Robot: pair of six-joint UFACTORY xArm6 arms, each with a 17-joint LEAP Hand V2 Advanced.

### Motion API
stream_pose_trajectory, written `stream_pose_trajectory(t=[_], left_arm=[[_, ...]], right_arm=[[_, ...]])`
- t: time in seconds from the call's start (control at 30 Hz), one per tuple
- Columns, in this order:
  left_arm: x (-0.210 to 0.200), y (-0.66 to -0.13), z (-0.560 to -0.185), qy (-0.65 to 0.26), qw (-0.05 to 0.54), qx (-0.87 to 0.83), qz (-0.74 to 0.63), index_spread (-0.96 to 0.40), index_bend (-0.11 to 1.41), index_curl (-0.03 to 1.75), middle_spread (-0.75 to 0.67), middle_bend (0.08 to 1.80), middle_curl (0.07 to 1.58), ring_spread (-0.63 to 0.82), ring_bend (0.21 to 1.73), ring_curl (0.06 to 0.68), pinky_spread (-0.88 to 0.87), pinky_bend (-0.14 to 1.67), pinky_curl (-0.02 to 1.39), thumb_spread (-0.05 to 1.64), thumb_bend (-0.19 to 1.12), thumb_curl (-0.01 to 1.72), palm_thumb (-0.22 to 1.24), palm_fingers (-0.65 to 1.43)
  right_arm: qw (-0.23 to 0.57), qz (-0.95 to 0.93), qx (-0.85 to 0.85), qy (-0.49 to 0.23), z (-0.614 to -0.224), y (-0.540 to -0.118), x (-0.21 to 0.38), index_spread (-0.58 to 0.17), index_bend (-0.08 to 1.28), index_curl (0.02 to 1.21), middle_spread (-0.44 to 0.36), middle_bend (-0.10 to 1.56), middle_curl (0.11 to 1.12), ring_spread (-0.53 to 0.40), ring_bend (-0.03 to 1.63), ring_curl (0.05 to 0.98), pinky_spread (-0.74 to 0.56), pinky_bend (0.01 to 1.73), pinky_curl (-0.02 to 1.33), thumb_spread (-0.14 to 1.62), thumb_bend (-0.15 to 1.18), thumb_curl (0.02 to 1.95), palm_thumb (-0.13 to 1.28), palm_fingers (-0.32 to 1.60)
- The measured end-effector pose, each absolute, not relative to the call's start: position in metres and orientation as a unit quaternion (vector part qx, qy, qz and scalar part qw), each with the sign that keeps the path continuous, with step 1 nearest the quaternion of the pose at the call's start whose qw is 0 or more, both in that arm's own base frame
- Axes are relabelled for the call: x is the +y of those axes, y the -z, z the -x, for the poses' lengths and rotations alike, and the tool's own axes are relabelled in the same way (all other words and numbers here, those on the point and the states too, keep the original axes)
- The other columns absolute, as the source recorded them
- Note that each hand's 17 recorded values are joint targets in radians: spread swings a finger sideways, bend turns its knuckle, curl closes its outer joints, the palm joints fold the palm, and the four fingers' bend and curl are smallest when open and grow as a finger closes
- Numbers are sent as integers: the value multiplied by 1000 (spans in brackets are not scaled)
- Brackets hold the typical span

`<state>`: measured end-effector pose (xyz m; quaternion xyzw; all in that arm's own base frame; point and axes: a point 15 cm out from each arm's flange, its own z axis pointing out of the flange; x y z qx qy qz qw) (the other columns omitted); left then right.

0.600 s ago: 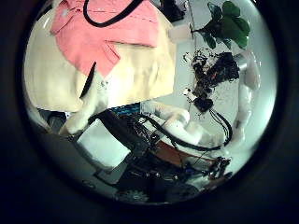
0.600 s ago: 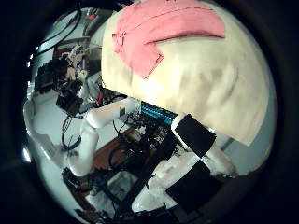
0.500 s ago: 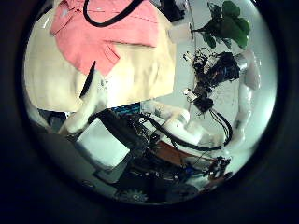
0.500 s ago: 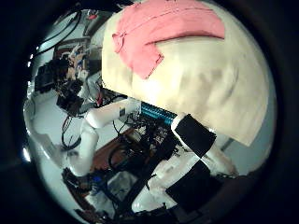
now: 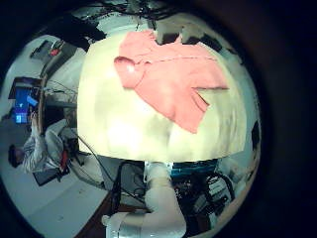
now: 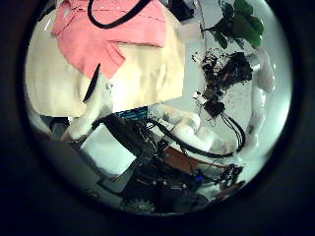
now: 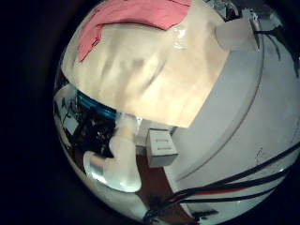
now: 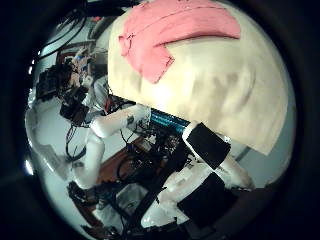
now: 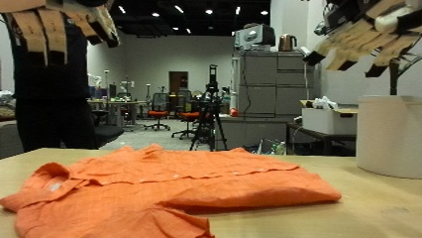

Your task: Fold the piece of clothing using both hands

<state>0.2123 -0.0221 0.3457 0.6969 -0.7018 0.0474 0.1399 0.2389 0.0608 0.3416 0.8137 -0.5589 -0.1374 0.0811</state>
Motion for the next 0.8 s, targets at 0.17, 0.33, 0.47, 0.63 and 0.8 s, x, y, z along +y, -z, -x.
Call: stream_pose_trajectory(t=[0.17,0.33,0.47,0.63,0.8], left_arm=[[-38,-318,-228,-36,110,-735,-668,12,160,331,3,330,374,313,408,187,309,205,275,1143,-15,431,729,391],[-51,-265,-248,25,59,-773,-631,7,156,325,-51,337,400,218,442,202,173,257,294,1130,-23,430,716,409],[-61,-229,-252,59,60,-796,-600,35,138,309,-6,230,382,202,502,220,163,307,314,1118,-49,400,591,277],[-68,-204,-246,86,82,-807,-578,64,139,291,74,207,372,242,518,221,214,328,319,1062,-61,348,426,194],[-69,-186,-238,115,108,-822,-547,71,150,286,129,206,368,321,502,212,298,323,316,982,-53,320,295,136]], right_arm=[[85,-812,-561,137,-240,-340,60,-258,183,337,150,195,331,265,190,224,344,190,298,1261,-13,265,688,147],[86,-810,-564,136,-240,-341,58,-257,184,337,152,193,332,265,190,223,346,191,297,1261,-13,266,687,149],[83,-809,-567,133,-239,-343,56,-257,184,337,153,193,332,265,190,223,347,191,296,1261,-13,266,687,149],[85,-805,-571,136,-236,-346,53,-259,185,338,153,192,332,265,190,222,343,191,295,1261,-13,267,687,150],[80,-804,-575,132,-234,-349,50,-260,184,338,153,192,331,262,193,224,341,190,294,1261,-13,267,687,151]])
